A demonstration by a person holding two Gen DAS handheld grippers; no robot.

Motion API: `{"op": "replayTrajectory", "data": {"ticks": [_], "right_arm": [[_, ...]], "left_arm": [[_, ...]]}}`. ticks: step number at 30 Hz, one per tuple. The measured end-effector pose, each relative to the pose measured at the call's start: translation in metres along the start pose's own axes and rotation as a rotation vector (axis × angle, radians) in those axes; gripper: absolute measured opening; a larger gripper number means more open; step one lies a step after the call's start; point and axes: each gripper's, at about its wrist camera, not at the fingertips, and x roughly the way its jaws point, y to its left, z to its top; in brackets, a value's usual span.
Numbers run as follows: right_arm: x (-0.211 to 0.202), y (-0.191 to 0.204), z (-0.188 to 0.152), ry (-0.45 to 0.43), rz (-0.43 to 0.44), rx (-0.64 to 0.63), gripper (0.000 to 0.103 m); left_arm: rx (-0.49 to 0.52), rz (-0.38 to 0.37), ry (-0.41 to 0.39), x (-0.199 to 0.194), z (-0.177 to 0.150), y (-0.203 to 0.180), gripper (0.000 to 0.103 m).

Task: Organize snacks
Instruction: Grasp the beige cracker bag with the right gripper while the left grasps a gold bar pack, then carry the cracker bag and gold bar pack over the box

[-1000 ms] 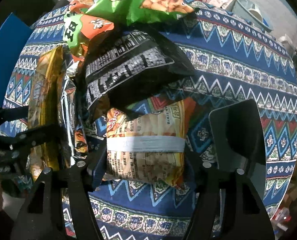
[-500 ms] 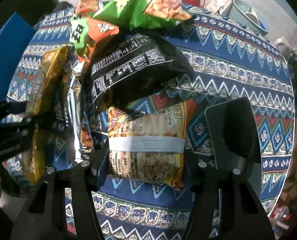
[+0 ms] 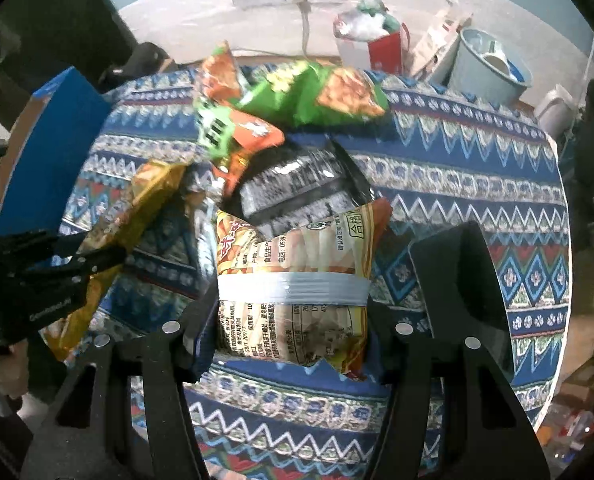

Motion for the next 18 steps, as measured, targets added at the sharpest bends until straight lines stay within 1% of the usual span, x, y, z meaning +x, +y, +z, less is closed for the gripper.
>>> {"op": "replayTrajectory", "data": {"ticks": [4,10,12,18], "right_arm": [[0.002,0.012,0.014,-0.019,0.004,-0.015,0.059],[0.0,0.035,0.028,-0.051,0.009,-0.042,0.059],[-0.002,0.044,0.033,-0.064,0.014,-0.055,0.059],[-0.008,0.073,0.047,-0.092,0.031,-0.094,0.059]], "left_arm": [[0.012,0.007,-0.058,-0.029,-0.012,0.014,0.031],[0.011,0.019,-0.12,-0.051,-0.013,0.033,0.031],[0.009,0.027,-0.14,-0.052,-0.01,0.027,0.031],[-0.013,0.056,-0.224,-0.081,-0.014,0.046,0.031]]}}
